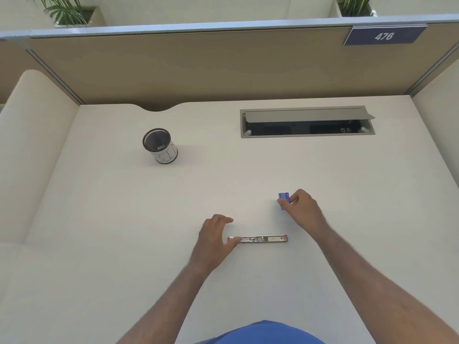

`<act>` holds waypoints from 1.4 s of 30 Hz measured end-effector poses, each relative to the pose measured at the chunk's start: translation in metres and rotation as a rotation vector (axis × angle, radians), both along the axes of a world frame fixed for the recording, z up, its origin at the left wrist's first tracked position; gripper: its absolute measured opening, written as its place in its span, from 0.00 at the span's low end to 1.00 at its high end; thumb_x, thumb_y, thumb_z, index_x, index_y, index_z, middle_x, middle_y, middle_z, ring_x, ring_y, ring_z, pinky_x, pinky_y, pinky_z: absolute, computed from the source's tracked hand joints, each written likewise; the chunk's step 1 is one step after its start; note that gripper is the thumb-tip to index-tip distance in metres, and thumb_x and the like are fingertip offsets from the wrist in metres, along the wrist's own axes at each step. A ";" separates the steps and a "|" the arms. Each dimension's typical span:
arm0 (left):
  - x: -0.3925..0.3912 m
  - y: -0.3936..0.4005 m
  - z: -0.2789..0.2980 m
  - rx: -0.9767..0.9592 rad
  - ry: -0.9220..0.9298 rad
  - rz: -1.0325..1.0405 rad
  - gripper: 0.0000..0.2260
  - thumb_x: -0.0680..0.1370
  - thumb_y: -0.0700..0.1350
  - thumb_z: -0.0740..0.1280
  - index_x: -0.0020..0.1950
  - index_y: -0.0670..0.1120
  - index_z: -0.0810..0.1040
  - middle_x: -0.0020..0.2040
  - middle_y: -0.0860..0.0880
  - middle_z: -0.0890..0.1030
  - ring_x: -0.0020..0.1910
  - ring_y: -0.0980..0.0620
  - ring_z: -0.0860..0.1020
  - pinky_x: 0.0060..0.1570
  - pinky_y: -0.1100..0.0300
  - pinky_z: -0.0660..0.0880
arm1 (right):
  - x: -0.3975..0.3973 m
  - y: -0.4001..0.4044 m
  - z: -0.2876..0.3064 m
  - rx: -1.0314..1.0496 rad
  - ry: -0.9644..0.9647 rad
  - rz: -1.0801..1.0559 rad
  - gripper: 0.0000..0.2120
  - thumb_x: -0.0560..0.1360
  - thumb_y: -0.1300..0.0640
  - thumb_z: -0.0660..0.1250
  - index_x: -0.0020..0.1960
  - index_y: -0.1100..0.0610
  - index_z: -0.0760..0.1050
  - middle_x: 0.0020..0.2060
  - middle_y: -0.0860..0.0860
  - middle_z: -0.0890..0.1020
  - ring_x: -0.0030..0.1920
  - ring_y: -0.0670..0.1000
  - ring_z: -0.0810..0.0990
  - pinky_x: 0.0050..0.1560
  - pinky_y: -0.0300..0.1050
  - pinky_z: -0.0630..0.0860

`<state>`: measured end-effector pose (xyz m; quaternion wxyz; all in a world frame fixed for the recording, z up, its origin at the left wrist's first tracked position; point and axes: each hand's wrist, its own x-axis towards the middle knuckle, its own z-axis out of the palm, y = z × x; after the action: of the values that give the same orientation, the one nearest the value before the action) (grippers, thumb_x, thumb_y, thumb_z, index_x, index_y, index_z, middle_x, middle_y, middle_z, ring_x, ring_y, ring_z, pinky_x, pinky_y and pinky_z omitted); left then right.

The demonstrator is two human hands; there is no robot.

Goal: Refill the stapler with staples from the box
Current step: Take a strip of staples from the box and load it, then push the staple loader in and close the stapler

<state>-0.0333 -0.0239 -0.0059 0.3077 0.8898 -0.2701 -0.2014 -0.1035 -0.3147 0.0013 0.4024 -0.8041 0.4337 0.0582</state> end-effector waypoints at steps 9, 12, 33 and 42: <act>0.000 0.018 -0.020 0.081 -0.007 -0.113 0.15 0.78 0.51 0.79 0.62 0.49 0.85 0.58 0.52 0.81 0.56 0.47 0.79 0.63 0.49 0.76 | -0.008 -0.060 -0.015 -0.045 0.140 -0.077 0.19 0.78 0.43 0.71 0.40 0.52 0.64 0.32 0.48 0.69 0.37 0.57 0.71 0.33 0.46 0.63; 0.001 0.013 -0.020 0.085 -0.029 -0.107 0.10 0.79 0.50 0.78 0.59 0.50 0.86 0.56 0.52 0.82 0.54 0.47 0.80 0.61 0.49 0.76 | -0.007 -0.068 -0.014 -0.056 0.151 -0.107 0.18 0.78 0.43 0.71 0.47 0.56 0.69 0.36 0.50 0.75 0.40 0.58 0.76 0.39 0.47 0.68; -0.012 0.007 -0.019 -0.167 0.201 0.110 0.05 0.79 0.43 0.78 0.54 0.52 0.90 0.46 0.57 0.86 0.48 0.60 0.82 0.52 0.68 0.75 | -0.016 -0.013 0.028 0.093 0.098 0.231 0.09 0.80 0.67 0.63 0.58 0.57 0.71 0.50 0.54 0.80 0.46 0.54 0.77 0.41 0.43 0.72; -0.011 0.010 -0.012 -0.326 0.571 0.381 0.04 0.78 0.49 0.80 0.51 0.58 0.90 0.46 0.47 0.89 0.43 0.58 0.84 0.52 0.61 0.78 | -0.015 0.017 0.034 0.254 -0.056 0.209 0.09 0.75 0.68 0.70 0.50 0.57 0.75 0.42 0.54 0.87 0.32 0.47 0.83 0.38 0.43 0.77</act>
<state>-0.0442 -0.0142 -0.0183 0.5402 0.7713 -0.0318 -0.3349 -0.1189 -0.2976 0.0350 0.5048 -0.7887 0.3254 0.1316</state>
